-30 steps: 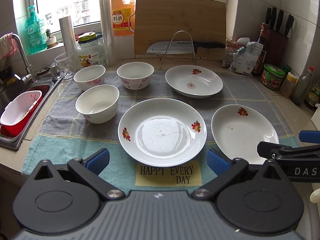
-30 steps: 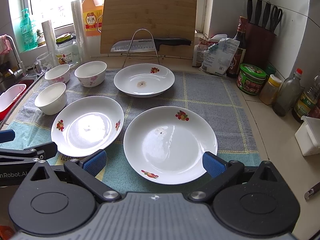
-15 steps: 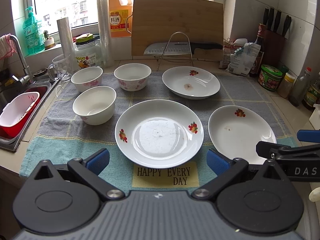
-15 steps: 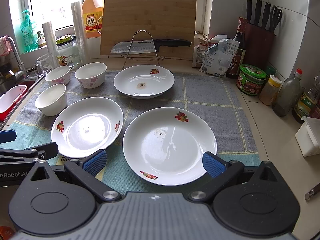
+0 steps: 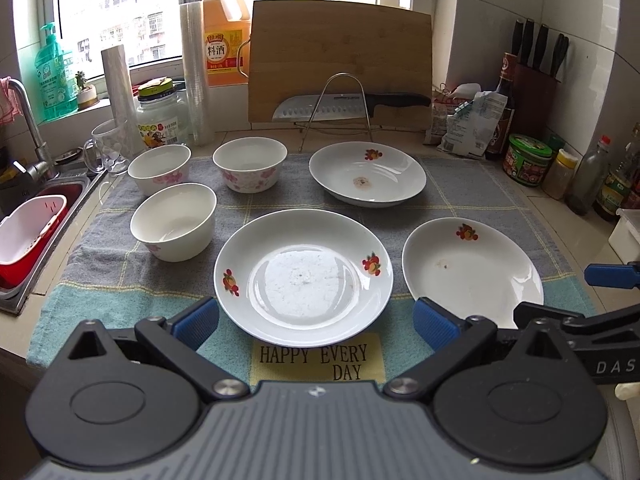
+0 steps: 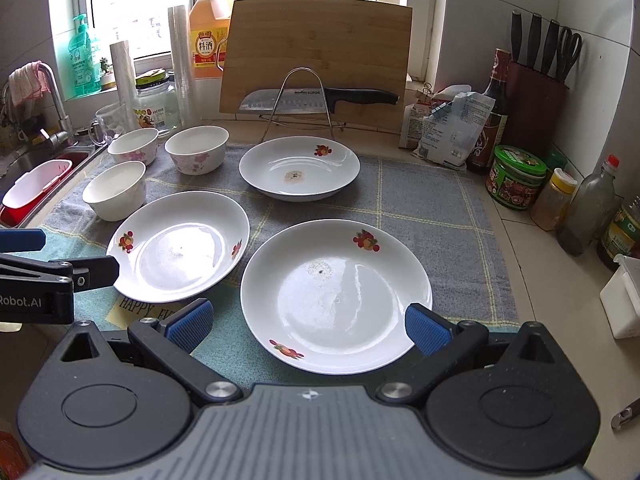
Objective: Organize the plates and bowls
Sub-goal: 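Move the left tool to the fruit-decal white plate rim and close it, then lift the gripped white plate with the left tool off the towel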
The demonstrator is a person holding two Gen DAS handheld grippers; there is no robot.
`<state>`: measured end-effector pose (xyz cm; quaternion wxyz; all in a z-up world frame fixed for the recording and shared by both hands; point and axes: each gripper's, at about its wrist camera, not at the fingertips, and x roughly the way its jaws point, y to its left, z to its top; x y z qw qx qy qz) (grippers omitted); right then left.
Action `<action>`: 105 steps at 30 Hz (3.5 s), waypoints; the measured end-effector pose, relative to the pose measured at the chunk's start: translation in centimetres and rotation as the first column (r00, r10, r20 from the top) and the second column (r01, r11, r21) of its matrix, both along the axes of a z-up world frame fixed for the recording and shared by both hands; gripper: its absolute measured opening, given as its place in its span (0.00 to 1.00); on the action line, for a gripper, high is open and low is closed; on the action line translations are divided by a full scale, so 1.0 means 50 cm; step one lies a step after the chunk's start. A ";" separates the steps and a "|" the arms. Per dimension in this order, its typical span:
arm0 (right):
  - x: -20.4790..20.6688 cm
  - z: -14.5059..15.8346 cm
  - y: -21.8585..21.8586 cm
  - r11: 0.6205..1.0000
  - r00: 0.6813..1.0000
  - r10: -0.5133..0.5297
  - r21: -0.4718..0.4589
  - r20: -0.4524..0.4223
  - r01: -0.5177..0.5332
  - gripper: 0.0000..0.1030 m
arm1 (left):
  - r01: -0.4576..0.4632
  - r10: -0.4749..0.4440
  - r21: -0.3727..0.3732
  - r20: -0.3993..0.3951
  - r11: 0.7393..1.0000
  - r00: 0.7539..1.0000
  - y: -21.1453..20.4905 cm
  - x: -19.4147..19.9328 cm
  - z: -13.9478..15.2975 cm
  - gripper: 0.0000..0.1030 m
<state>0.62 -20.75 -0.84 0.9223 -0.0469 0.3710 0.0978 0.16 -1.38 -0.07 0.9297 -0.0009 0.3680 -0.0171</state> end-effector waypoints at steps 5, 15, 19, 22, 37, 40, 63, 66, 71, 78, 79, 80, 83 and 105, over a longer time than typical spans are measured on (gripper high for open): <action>-0.008 -0.020 -0.029 1.000 1.000 0.021 0.010 0.015 -0.021 1.00 | 0.020 -0.020 0.009 0.000 1.000 1.000 -0.015 0.003 -0.006 0.99; -0.014 -0.077 -0.086 0.996 0.996 0.087 0.010 0.021 -0.087 1.00 | 0.070 -0.070 -0.003 -0.005 0.998 0.998 -0.052 0.012 -0.024 0.99; -0.003 -0.111 -0.097 0.996 0.996 0.094 0.012 0.002 -0.094 1.00 | 0.063 -0.064 -0.010 -0.016 0.998 0.998 -0.066 0.017 -0.030 0.99; 0.009 -0.137 -0.100 0.994 0.994 0.105 0.012 -0.018 -0.105 1.00 | 0.058 -0.057 0.014 -0.015 0.998 0.998 -0.079 0.020 -0.029 0.99; 0.058 -0.210 -0.110 0.982 0.981 0.188 0.016 -0.049 -0.187 1.00 | 0.025 -0.024 0.028 -0.031 0.999 0.999 -0.111 0.036 -0.025 0.99; 0.061 -0.217 -0.111 0.978 0.977 0.209 0.015 -0.038 -0.208 1.00 | 0.039 -0.037 0.036 -0.036 0.999 0.999 -0.121 0.045 -0.026 0.99; 0.058 -0.241 -0.107 0.975 0.972 0.219 0.011 0.086 -0.221 1.00 | 0.424 -0.422 -0.007 -0.108 0.906 0.900 -0.193 0.261 -0.067 0.99; 0.059 -0.244 -0.105 0.979 0.975 0.201 0.013 0.096 -0.203 1.00 | 0.482 -0.475 0.012 -0.148 0.876 0.867 -0.215 0.294 -0.082 0.99; 0.061 -0.244 -0.100 0.985 0.981 0.169 0.013 0.094 -0.171 1.00 | 0.569 -0.568 -0.061 -0.216 0.820 0.794 -0.231 0.351 -0.110 0.99; 0.064 -0.242 -0.097 0.987 0.984 0.157 0.011 0.082 -0.158 1.00 | 0.672 -0.673 -0.125 -0.303 0.730 0.675 -0.241 0.408 -0.145 0.95; 0.064 -0.242 -0.096 0.988 0.984 0.154 0.011 0.085 -0.156 1.00 | 0.687 -0.689 -0.138 -0.319 0.714 0.651 -0.242 0.414 -0.150 0.93; 0.062 -0.242 -0.096 0.988 0.984 0.152 0.012 0.089 -0.154 1.00 | 0.701 -0.703 -0.150 -0.334 0.698 0.629 -0.243 0.419 -0.155 0.93; 0.055 -0.247 -0.097 0.989 0.983 0.145 0.015 0.112 -0.147 1.00 | 0.738 -0.739 -0.176 -0.366 0.651 0.565 -0.247 0.431 -0.167 0.91; 0.073 -0.240 -0.097 0.981 0.979 0.191 0.008 0.072 -0.192 1.00 | 0.797 -0.778 -0.227 -0.475 0.560 0.411 -0.270 0.456 -0.178 0.85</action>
